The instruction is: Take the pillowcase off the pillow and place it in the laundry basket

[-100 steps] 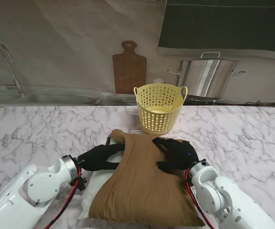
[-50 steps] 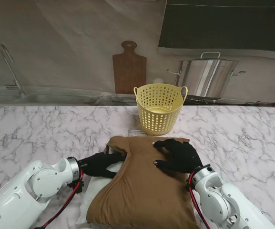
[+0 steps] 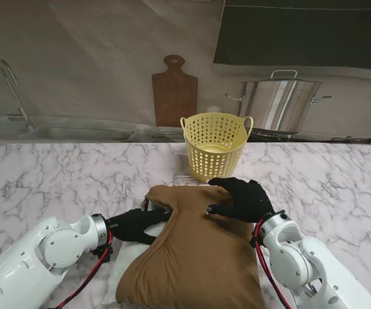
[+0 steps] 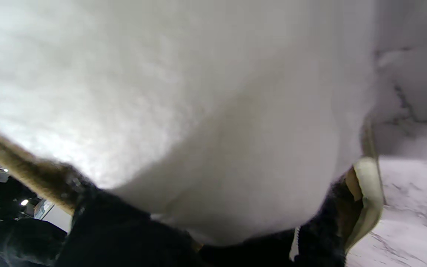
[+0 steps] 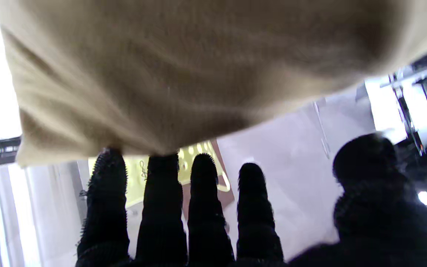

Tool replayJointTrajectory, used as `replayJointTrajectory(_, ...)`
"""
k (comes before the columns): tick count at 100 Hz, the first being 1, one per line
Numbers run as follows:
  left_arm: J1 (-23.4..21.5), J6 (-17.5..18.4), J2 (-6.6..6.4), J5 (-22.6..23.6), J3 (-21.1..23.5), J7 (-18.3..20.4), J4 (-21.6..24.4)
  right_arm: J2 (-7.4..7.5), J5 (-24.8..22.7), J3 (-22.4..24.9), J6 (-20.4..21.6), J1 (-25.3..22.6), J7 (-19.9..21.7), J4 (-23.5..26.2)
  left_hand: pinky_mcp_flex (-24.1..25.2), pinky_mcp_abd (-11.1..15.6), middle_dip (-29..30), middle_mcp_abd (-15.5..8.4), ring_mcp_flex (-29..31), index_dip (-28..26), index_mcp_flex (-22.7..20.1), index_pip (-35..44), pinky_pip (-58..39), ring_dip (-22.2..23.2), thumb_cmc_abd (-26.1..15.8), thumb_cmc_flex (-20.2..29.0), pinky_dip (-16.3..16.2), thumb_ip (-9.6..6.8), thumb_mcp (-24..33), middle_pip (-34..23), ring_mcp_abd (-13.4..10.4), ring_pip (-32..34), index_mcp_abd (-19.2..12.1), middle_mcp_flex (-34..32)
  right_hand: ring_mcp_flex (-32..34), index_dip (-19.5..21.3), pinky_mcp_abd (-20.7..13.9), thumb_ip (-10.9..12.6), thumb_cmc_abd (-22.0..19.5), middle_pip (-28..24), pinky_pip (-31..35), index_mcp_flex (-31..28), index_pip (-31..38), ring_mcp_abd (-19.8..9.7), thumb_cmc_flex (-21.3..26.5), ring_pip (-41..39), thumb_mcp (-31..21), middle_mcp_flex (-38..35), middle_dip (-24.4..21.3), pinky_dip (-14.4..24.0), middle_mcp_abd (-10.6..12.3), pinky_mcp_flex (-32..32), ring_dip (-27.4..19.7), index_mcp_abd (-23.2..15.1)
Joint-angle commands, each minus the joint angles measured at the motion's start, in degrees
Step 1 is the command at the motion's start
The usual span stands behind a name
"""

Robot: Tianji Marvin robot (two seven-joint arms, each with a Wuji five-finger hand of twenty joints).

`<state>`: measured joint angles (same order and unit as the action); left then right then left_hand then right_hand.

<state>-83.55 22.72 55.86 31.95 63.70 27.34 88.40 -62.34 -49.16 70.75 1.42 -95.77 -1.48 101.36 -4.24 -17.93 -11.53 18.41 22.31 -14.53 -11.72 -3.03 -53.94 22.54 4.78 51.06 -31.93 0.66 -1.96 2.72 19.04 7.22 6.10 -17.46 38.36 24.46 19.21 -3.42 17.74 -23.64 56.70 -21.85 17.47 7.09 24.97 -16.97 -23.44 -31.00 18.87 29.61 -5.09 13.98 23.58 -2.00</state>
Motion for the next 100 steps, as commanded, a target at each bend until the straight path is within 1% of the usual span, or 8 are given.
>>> replayJointTrajectory(1, -2.17, 0.81, -0.28, 0.73, -1.59, 2.67, -1.55, 0.22, -0.76, -1.79, -0.35, 2.81, -0.62, -1.29, -0.73, 0.28, -1.06, -9.53, 2.29, -0.35, -1.53, 3.30, 25.37, 0.13, 5.41, 3.90, 0.02, -0.22, 1.23, -4.54, -4.73, 2.89, -2.40, -1.81, -1.59, -1.48, 0.79, 0.59, -0.67, 1.50, -1.81, 5.39, -4.25, -0.56, -4.36, 2.57, -0.62, 3.45, -0.25, -0.61, -0.18, -1.58, -1.40, 1.78)
replayJointTrajectory(13, -2.61, 1.44, -0.51, 0.52, -1.29, 3.42, -1.26, 0.56, -0.87, -5.76, -2.28, 6.68, 1.85, -4.27, -0.79, 0.52, -0.99, -10.41, 2.38, -0.04, -1.48, 3.06, 25.23, 0.10, 4.88, 7.66, 0.00, -0.61, 2.30, -4.68, -5.05, 2.90, -4.00, -1.57, 2.28, -2.05, 0.60, -0.34, 0.81, 0.14, -1.23, 12.70, -10.97, -1.70, -6.74, -0.98, -3.12, 2.84, -0.01, 1.09, 1.03, -0.67, 1.17, -0.24)
replayJointTrajectory(20, -2.63, 1.59, -0.70, 0.45, -1.12, 4.26, -1.09, 0.77, -1.48, -7.60, -2.77, 8.37, 2.75, -5.77, -0.76, 0.64, -0.92, -10.49, 2.37, 0.16, -1.35, 2.88, 25.20, 0.06, 4.21, 9.96, 0.03, -1.00, 3.02, -4.70, -5.24, 2.85, -4.59, -1.31, 8.68, 0.23, 0.48, -0.14, 2.24, -4.85, 0.81, 10.37, -9.91, -3.59, -0.29, -7.75, -2.20, -3.29, 3.55, 2.85, 3.20, 2.20, 6.00, -3.79)
replayJointTrajectory(33, -2.80, 1.24, -0.98, 0.37, -0.64, 5.74, -0.64, 0.89, -2.87, -8.95, -2.39, 9.34, 1.95, -7.94, -0.71, 0.77, -0.80, -10.46, 2.31, 0.53, -1.21, 2.71, 25.16, -0.01, 3.27, 12.44, 0.09, -2.07, 3.86, -4.79, -5.39, 2.76, -5.16, -1.09, 18.76, 4.08, 1.10, 2.21, 1.59, -13.21, 3.78, -7.31, 6.11, -6.26, 18.37, -18.09, 2.99, -19.19, 10.19, 2.72, 6.63, 6.43, 10.90, -11.19)
replayJointTrajectory(36, -2.81, 1.14, -1.04, 0.43, -0.55, 6.09, -0.55, 0.88, -2.80, -8.84, -2.14, 9.18, 1.69, -8.20, -0.70, 0.78, -0.77, -10.47, 2.31, 0.62, -1.14, 2.67, 25.16, -0.02, 3.12, 12.78, 0.10, -2.31, 3.98, -4.80, -5.39, 2.75, -5.21, -1.04, 21.61, -2.96, 1.21, 0.21, 4.13, -13.47, 4.70, -10.20, 16.48, -6.60, 19.91, -21.04, -1.77, -23.51, 14.08, 1.92, 7.45, 7.45, 11.79, -12.42)
replayJointTrajectory(41, -2.83, 0.98, -1.15, 0.58, -0.43, 6.60, -0.42, 0.89, -2.94, -8.37, -1.38, 8.68, 1.10, -8.46, -0.68, 0.86, -0.71, -10.44, 2.24, 0.76, -0.95, 2.59, 25.16, -0.04, 3.00, 12.95, 0.13, -2.63, 3.97, -4.76, -5.48, 2.70, -5.28, -0.83, 25.76, -9.53, 1.04, -2.71, 7.38, -15.26, 5.84, -14.07, 29.43, -7.11, 19.81, -25.17, -10.52, -29.09, 16.23, 1.47, 8.53, 9.21, 13.08, -13.91)
replayJointTrajectory(54, -3.02, 1.03, -1.25, 1.14, -0.15, 6.94, -0.31, 0.88, -4.39, -6.18, -0.14, 6.47, -1.11, -8.34, -0.62, 0.84, -0.63, -10.47, 2.15, 1.01, -0.84, 2.60, 25.19, -0.06, 3.50, 12.05, 0.18, -2.85, 3.07, -4.81, -5.40, 2.67, -5.30, -0.71, 32.21, -10.84, 0.31, -4.76, 7.18, -20.53, 8.24, -21.71, 34.19, -8.20, 19.38, -32.56, -18.28, -35.96, 18.12, 1.15, 10.24, 13.01, 15.20, -11.88)
replayJointTrajectory(100, -3.81, -0.04, -1.72, 2.57, 2.14, 9.90, 0.79, 0.84, -7.55, -0.69, -0.77, 1.61, -4.08, -6.72, -0.78, 0.97, -0.47, -10.92, 2.46, 1.35, -1.61, 2.89, 24.98, -0.12, 2.40, 13.95, 0.23, -3.51, 3.51, -5.03, -5.79, 2.68, -4.92, -0.89, 32.35, -10.67, -0.06, -5.13, 7.07, -22.82, 9.70, -21.68, 34.01, -8.19, 19.63, -36.99, -20.27, -36.12, 19.78, 0.74, 9.93, 14.04, 15.76, -12.66)
